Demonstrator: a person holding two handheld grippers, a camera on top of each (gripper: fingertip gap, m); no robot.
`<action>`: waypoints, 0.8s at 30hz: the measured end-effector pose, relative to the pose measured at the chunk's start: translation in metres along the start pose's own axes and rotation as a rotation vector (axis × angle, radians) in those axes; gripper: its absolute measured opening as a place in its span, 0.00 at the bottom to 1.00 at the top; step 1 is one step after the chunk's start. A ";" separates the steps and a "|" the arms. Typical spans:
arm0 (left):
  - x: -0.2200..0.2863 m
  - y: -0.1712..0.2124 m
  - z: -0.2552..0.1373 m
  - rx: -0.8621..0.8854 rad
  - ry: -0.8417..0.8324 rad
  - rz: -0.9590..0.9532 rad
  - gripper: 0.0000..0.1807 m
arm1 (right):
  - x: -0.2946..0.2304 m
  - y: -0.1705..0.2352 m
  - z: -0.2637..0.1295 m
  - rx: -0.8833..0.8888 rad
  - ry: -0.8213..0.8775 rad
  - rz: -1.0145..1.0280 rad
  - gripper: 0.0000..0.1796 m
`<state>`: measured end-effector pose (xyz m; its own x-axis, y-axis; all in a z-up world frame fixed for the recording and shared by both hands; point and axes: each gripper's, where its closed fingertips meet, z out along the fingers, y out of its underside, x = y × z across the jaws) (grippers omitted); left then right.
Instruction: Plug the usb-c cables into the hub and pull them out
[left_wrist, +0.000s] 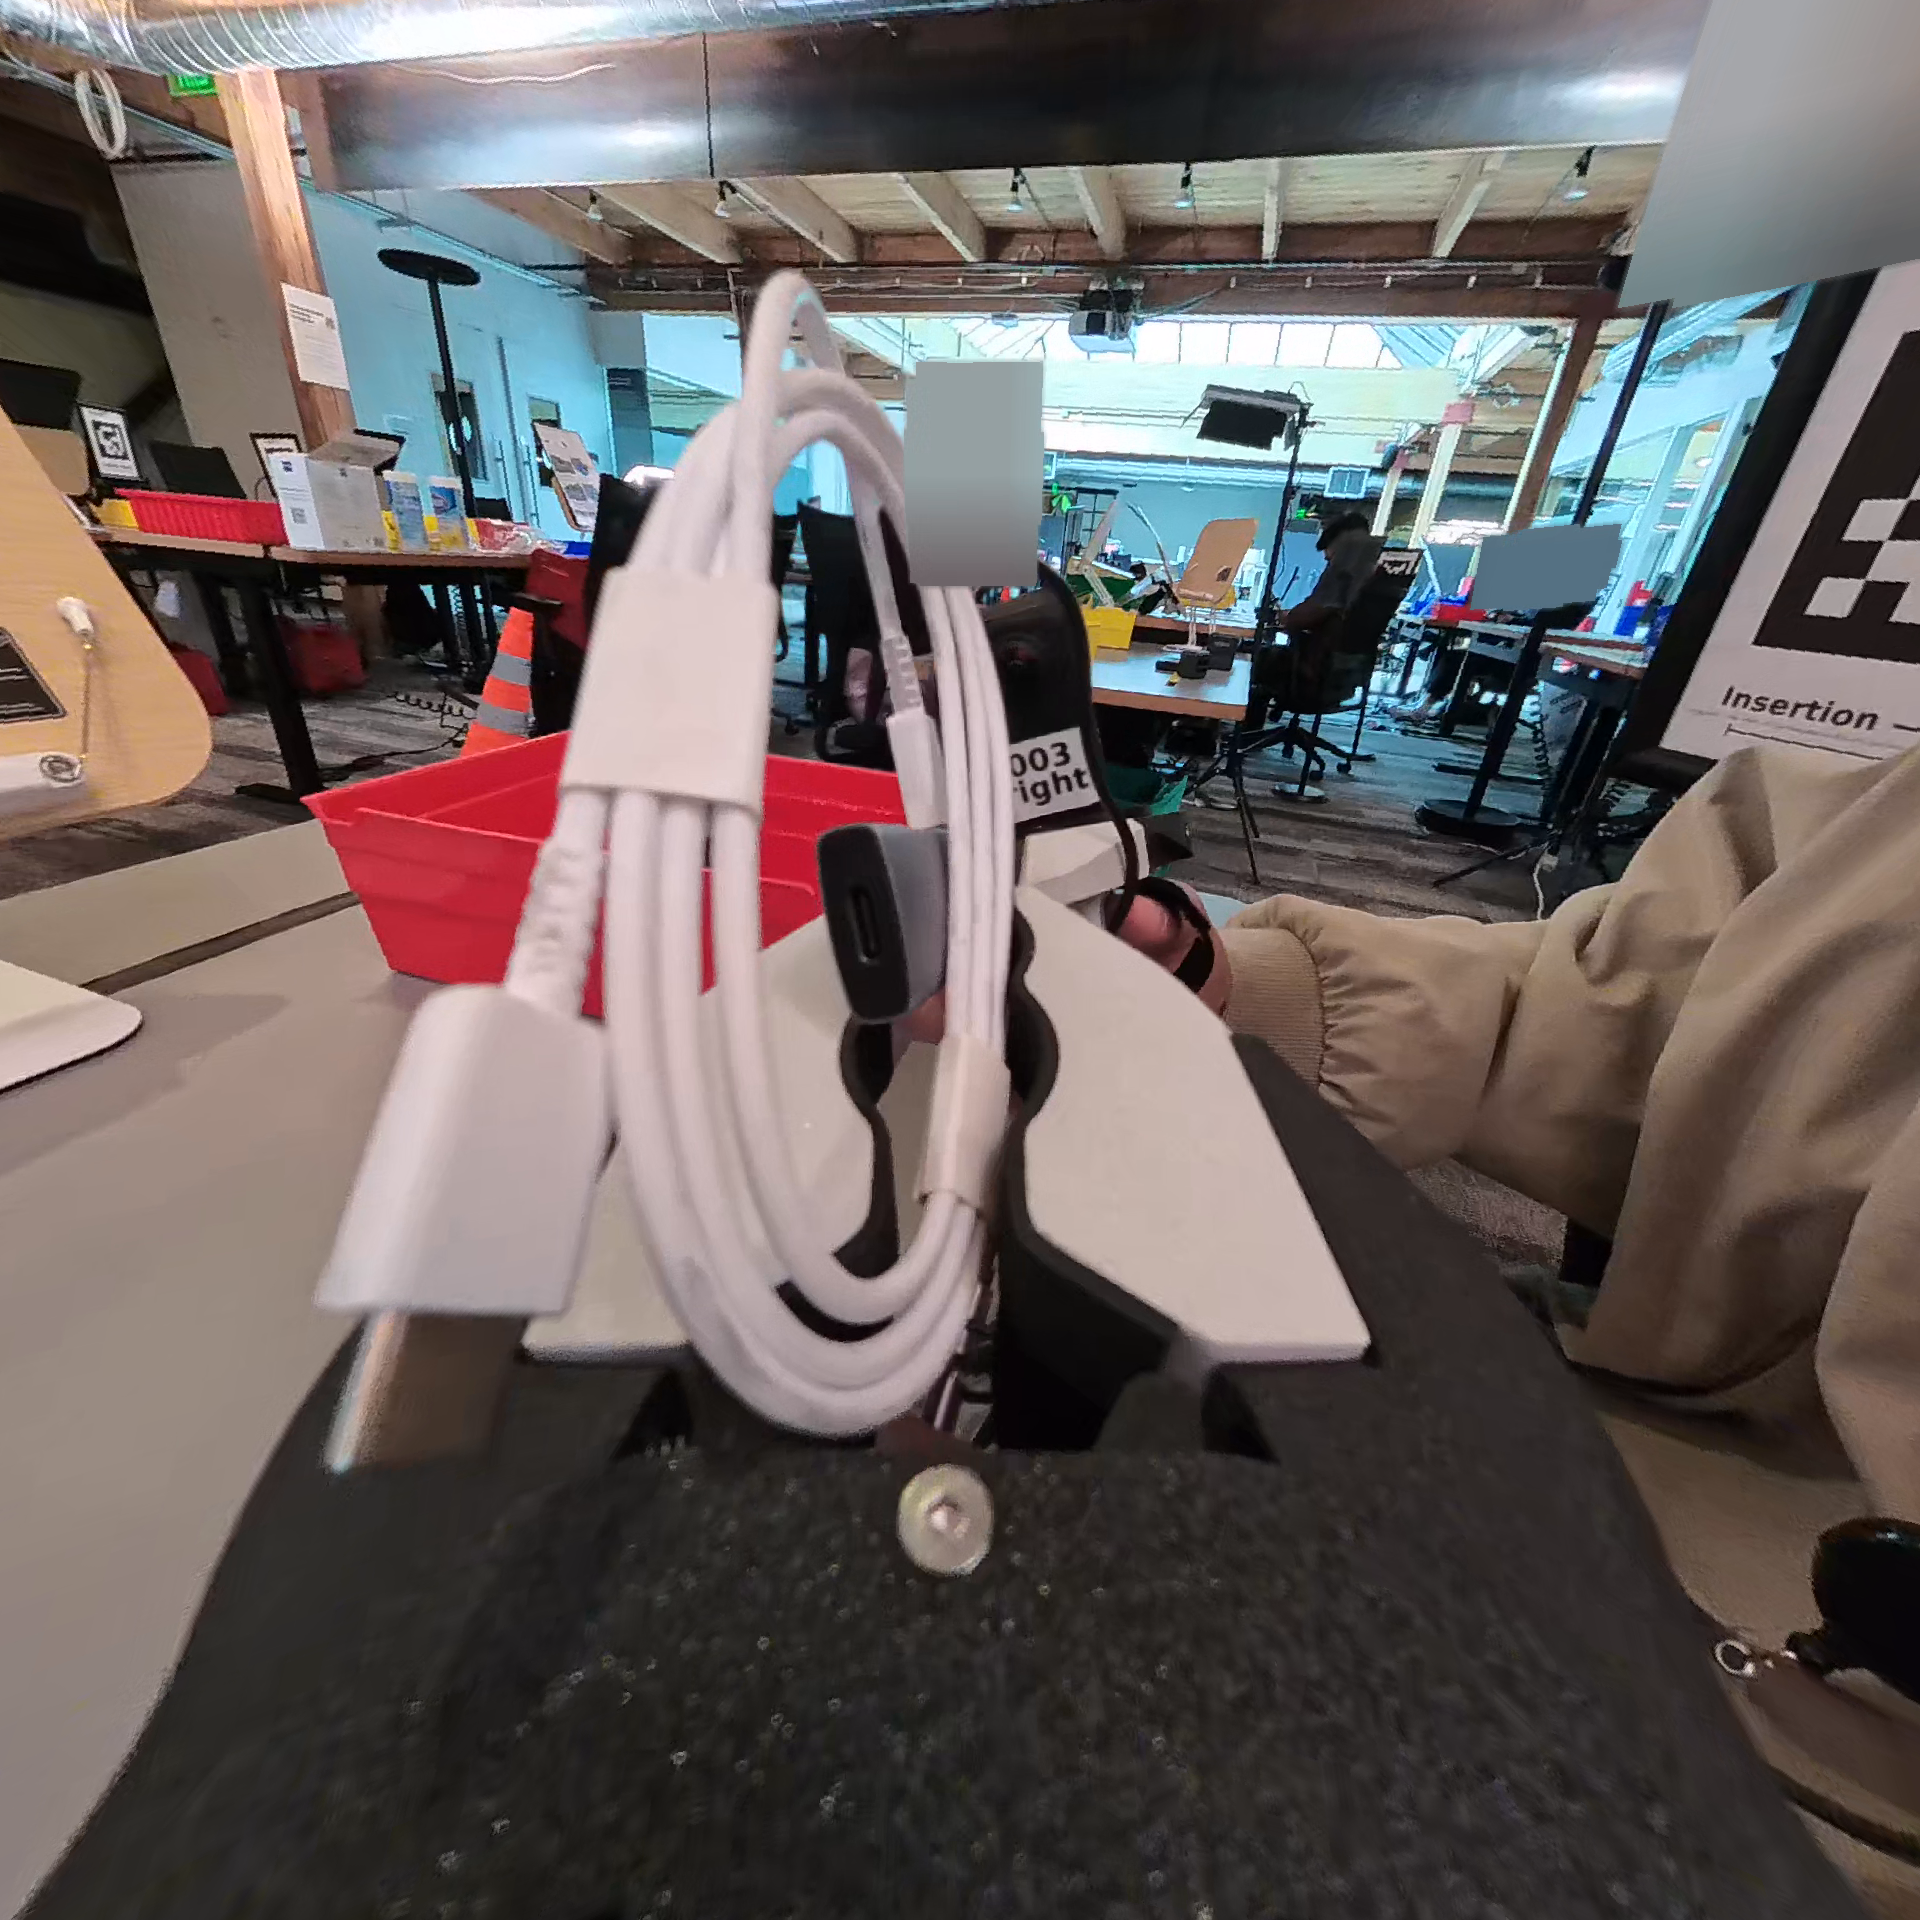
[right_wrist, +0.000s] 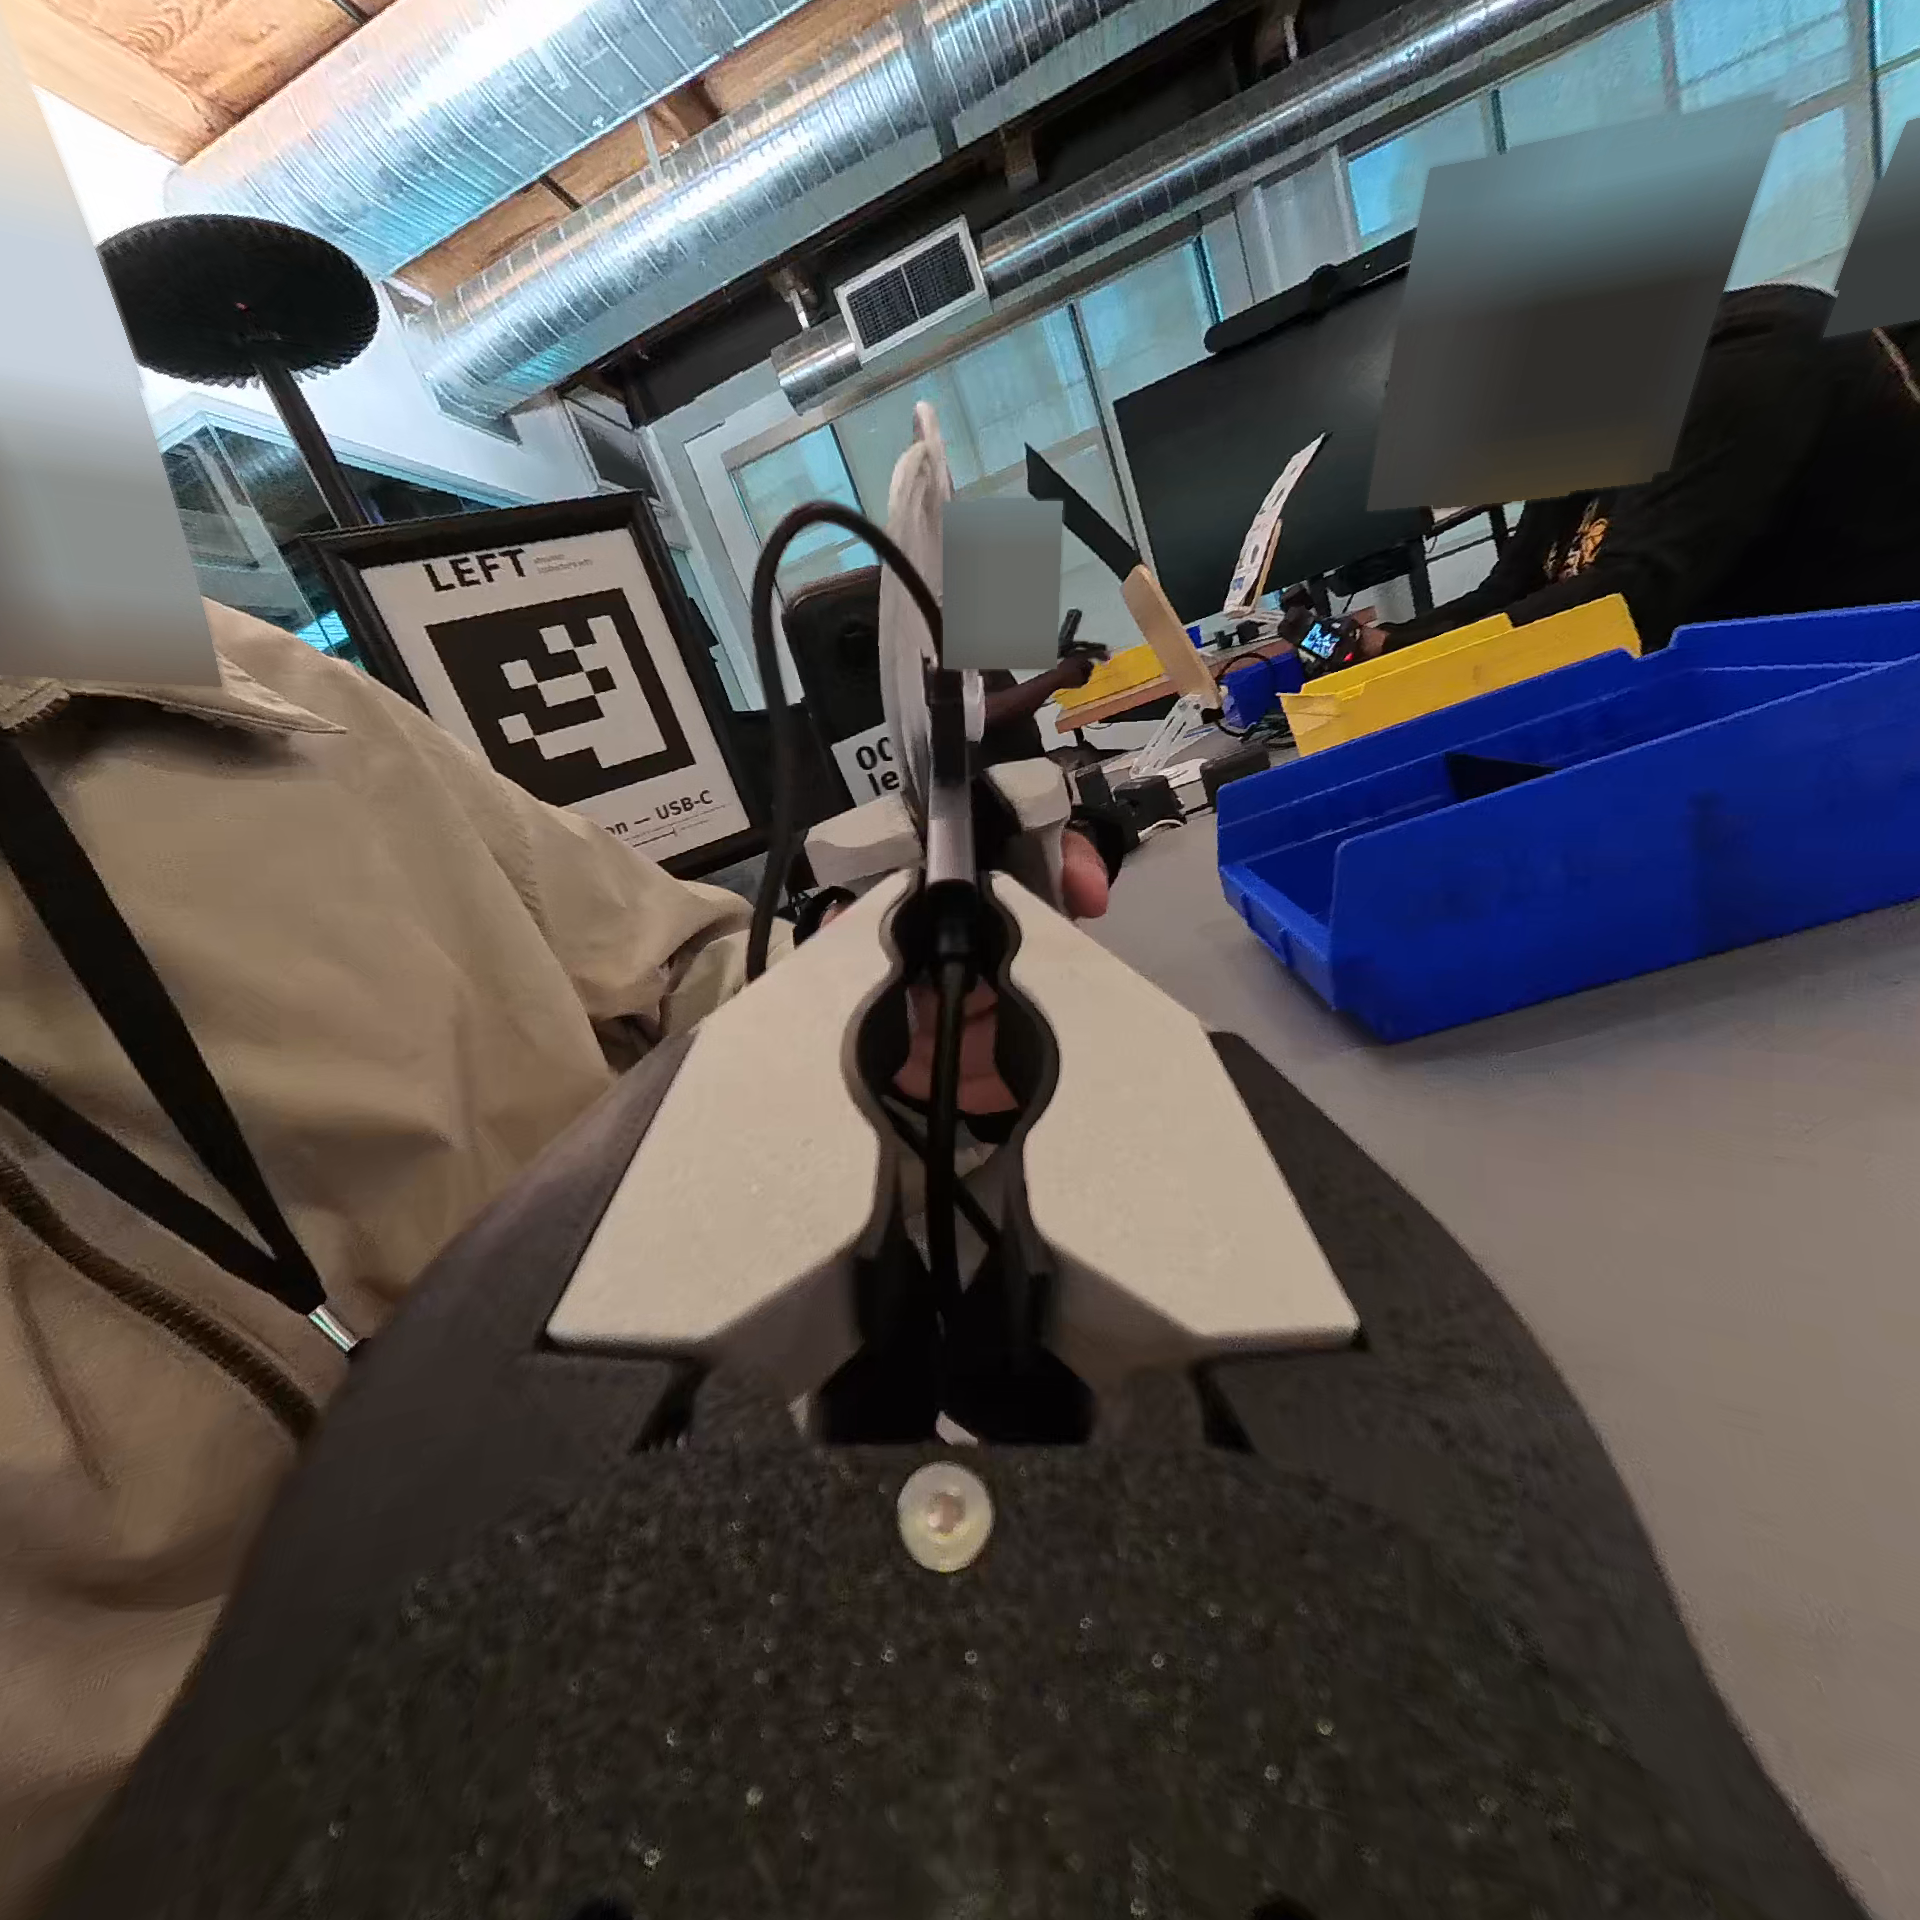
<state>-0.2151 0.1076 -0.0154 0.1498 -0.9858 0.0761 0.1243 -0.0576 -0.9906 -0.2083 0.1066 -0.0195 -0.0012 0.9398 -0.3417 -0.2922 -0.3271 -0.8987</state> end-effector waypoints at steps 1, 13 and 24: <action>0.001 0.000 0.000 0.006 0.004 -0.001 0.08 | -0.001 0.001 0.000 -0.005 -0.004 0.000 0.04; -0.021 -0.030 -0.018 0.122 -0.024 -0.103 0.12 | 0.016 0.001 -0.015 -0.016 0.074 0.003 0.04; 0.027 0.056 0.004 -0.307 0.111 0.375 0.13 | 0.013 -0.042 -0.034 0.245 0.059 -0.003 0.04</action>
<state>-0.1997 0.0785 -0.0686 0.0212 -0.9575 -0.2878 -0.2153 0.2767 -0.9365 -0.1632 0.1292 0.0046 0.0542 0.9309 -0.3613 -0.5150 -0.2839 -0.8088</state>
